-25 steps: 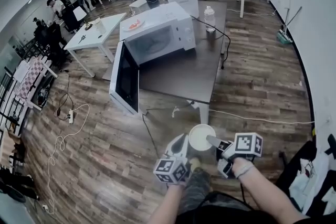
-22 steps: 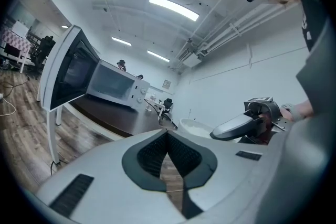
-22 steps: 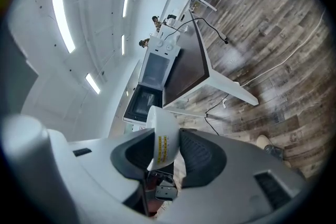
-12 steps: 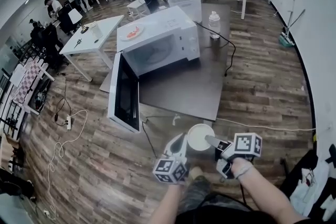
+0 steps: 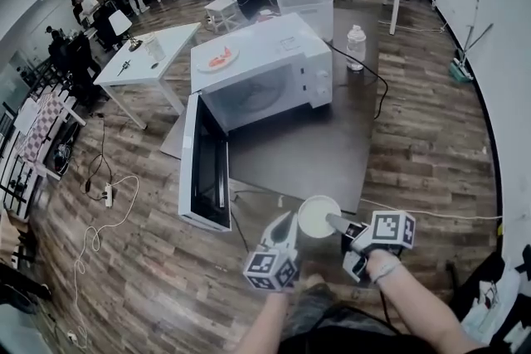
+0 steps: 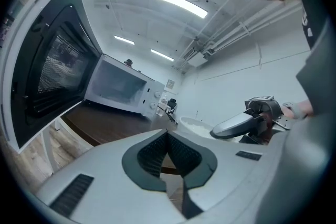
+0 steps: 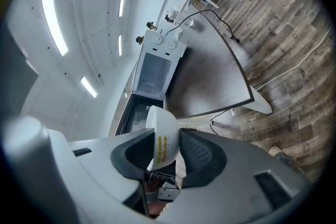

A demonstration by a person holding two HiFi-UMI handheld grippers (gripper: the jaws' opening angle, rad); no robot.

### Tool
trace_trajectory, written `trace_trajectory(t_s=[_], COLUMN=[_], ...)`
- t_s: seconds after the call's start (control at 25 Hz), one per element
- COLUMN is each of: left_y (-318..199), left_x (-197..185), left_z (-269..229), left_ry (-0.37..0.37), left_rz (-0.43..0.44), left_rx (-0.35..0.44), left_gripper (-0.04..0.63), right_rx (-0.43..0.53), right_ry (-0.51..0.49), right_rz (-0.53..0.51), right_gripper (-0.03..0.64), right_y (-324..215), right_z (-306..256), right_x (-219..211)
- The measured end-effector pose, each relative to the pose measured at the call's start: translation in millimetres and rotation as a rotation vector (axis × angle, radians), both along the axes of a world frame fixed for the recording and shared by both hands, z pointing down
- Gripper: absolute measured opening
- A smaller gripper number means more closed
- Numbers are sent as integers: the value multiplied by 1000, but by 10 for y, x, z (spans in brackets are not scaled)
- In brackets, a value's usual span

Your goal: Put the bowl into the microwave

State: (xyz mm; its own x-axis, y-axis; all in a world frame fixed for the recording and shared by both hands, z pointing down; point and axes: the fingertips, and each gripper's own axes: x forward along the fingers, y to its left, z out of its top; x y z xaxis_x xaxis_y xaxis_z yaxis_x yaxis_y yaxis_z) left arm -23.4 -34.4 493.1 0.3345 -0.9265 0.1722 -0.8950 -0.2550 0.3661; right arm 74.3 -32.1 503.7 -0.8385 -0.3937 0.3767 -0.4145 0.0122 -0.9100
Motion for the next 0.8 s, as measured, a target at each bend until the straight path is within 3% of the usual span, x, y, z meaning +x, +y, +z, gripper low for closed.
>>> trace_trajectory(t_s=[0.44, 0.8], left_y=[-322, -533], left_x=[-510, -687], left_z=[87, 153], left_ry=[12, 33], left_rz=[-41, -74], left_rx=[-9, -3], left_gripper=[11, 11], right_rx=[-16, -29], right_ry=[-3, -5], right_rz=[-34, -55], right_gripper=[133, 133], right_y=[-369, -638], right_z=[98, 172], right_x=[-508, -695])
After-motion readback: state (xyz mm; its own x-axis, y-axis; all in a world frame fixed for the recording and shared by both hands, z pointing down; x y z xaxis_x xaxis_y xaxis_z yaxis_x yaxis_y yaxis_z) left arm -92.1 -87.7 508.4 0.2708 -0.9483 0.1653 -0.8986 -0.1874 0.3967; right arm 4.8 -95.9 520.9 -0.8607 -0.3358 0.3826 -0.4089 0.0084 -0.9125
